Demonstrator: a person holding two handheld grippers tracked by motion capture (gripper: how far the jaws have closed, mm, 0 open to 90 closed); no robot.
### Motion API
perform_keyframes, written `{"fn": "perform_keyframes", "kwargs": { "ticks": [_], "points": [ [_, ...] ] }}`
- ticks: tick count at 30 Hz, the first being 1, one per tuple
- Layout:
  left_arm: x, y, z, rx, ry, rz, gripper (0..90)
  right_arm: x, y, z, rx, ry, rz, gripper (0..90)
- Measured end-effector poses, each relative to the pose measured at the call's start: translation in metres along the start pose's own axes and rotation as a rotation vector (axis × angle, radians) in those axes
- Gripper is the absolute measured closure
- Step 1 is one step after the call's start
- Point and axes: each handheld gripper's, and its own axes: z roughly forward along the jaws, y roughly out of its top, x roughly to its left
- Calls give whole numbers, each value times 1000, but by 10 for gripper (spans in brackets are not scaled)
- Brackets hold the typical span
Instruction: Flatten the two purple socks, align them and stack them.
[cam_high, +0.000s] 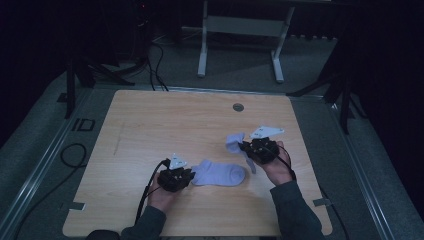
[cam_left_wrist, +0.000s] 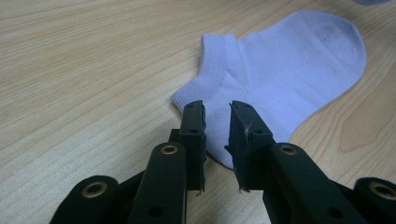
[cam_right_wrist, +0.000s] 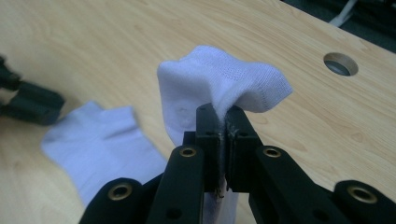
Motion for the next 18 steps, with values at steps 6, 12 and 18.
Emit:
{"fn": "perform_keyframes", "kwargs": {
  "ticks": [6,12,18],
  "points": [
    [0,0,1,6,2,-1,754,17,0,-5,-20,10,-29,850],
    [0,-1,2,11,2,-1,753,22,2,-1,-11,-16,-45,849],
    [0,-1,5,28,-3,6,753,30,1,13,0,-5,-43,849]
  ]
}}
